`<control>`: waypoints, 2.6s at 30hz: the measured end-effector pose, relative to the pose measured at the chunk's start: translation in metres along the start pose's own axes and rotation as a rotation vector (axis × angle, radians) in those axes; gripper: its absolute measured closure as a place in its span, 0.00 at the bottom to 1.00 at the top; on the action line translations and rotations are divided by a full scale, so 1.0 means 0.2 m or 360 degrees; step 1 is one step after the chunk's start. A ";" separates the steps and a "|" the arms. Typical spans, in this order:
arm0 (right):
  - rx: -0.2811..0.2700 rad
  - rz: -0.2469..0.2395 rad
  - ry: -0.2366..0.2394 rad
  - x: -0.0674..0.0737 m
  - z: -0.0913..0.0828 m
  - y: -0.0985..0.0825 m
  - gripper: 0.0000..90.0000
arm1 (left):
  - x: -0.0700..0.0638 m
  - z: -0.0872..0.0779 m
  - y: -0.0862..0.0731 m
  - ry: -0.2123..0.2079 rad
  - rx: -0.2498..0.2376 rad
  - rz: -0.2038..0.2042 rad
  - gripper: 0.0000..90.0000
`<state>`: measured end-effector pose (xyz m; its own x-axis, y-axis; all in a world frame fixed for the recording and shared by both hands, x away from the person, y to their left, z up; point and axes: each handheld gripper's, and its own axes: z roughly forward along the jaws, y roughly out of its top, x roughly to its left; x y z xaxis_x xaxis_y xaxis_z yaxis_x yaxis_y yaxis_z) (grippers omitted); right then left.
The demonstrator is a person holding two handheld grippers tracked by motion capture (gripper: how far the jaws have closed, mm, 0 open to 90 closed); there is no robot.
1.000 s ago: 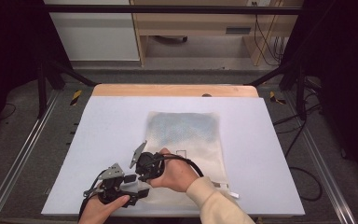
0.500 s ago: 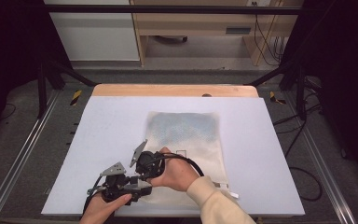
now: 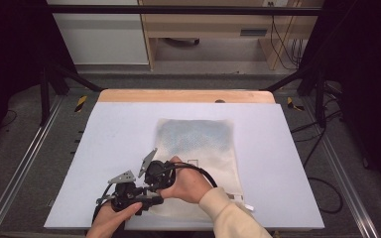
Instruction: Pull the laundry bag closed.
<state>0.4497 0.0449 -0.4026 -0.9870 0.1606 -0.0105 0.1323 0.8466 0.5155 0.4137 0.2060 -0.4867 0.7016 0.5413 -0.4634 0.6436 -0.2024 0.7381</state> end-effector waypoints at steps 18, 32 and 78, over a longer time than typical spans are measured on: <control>-0.0017 0.0020 0.0000 0.00 0.00 0.00 0.91 | 0.03 0.03 0.00 -0.0067 0.0031 -0.0038 0.59; -0.0008 0.0019 -0.0003 0.00 0.00 -0.01 0.91 | 0.04 0.04 0.00 -0.0107 0.0040 -0.0055 0.73; 0.0003 -0.0089 -0.0066 0.00 0.01 -0.06 0.91 | 0.07 0.02 -0.01 -0.0068 0.0032 -0.0104 0.97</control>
<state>0.4477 0.0358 -0.4103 -0.9882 0.1339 -0.0747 0.0773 0.8558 0.5114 0.4234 0.2102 -0.4960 0.6701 0.5185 -0.5311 0.6941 -0.1843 0.6959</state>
